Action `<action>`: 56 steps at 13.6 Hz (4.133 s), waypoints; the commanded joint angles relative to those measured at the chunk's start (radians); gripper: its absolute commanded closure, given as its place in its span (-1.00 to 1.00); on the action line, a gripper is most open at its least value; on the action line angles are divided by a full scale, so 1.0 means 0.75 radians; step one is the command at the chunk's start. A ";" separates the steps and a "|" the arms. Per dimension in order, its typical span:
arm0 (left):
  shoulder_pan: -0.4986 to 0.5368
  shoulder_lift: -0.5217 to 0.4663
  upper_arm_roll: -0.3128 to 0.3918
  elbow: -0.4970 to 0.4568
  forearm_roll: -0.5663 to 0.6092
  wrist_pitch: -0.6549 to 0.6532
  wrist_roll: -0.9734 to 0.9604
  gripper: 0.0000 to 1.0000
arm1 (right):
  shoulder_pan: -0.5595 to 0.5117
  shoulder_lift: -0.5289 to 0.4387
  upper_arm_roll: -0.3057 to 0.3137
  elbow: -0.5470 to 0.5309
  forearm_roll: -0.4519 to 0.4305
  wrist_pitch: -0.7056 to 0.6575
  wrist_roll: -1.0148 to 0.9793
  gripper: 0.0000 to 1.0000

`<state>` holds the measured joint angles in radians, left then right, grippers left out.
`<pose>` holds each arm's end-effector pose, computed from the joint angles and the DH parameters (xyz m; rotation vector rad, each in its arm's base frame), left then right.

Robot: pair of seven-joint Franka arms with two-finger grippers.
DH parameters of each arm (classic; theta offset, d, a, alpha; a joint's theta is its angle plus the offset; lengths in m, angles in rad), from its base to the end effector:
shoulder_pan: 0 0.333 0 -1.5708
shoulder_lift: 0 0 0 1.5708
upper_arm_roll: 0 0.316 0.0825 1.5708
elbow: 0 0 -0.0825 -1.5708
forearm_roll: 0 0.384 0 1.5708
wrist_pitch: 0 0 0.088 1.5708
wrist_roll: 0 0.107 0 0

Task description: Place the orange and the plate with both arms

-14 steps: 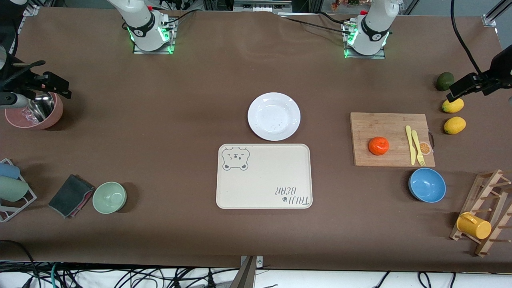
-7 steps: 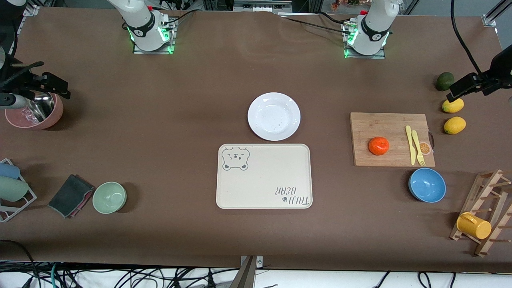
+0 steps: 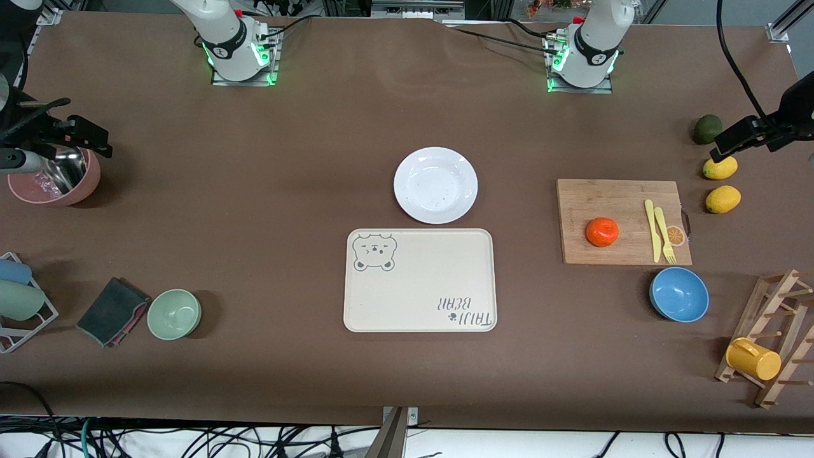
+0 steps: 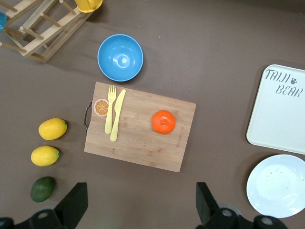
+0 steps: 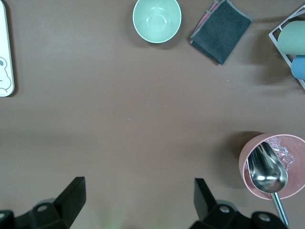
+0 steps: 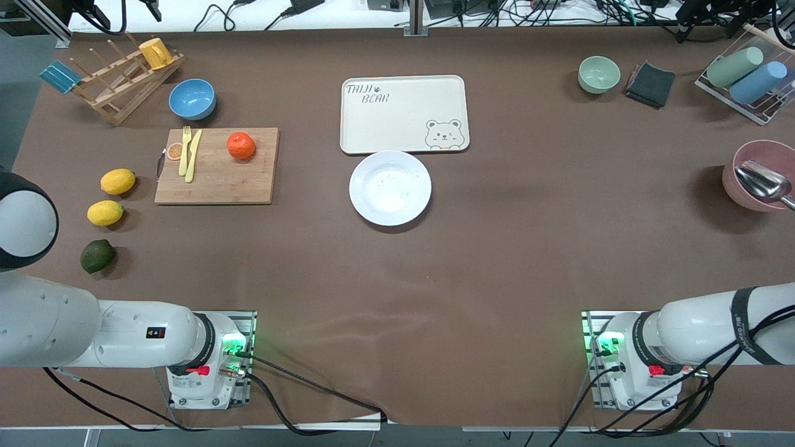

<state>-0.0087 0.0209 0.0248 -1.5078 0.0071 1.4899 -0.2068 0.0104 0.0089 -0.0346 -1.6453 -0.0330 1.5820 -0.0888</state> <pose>0.5530 0.0096 0.6355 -3.1103 -0.3488 0.0593 0.5547 -0.0168 0.5855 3.1086 0.1029 -0.1151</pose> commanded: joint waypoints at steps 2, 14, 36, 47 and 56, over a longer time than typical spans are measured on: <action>0.006 0.009 0.000 0.033 -0.038 -0.025 0.024 -1.00 | -0.010 0.025 0.011 0.038 -0.007 -0.005 -0.008 -1.00; 0.003 0.011 -0.002 0.022 -0.038 -0.025 0.024 -1.00 | -0.008 0.031 0.011 0.038 -0.003 -0.041 -0.014 -1.00; 0.003 0.060 -0.066 -0.417 -0.093 0.365 0.043 -1.00 | 0.009 0.037 0.018 0.040 -0.005 -0.048 -0.012 -1.00; 0.022 0.301 -0.066 -0.861 -0.077 1.118 0.073 -1.00 | 0.005 0.041 0.015 0.040 -0.003 -0.050 -0.012 -1.00; 0.022 0.504 -0.066 -0.857 -0.093 1.319 0.071 -1.00 | 0.005 0.043 0.015 0.042 -0.003 -0.048 -0.012 -1.00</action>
<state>-0.0022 0.3816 -0.0158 -2.1612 -0.0344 2.4695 -0.1772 0.0171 0.0329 -0.0239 -1.6364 -0.0330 1.5553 -0.0891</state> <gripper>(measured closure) 0.000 0.000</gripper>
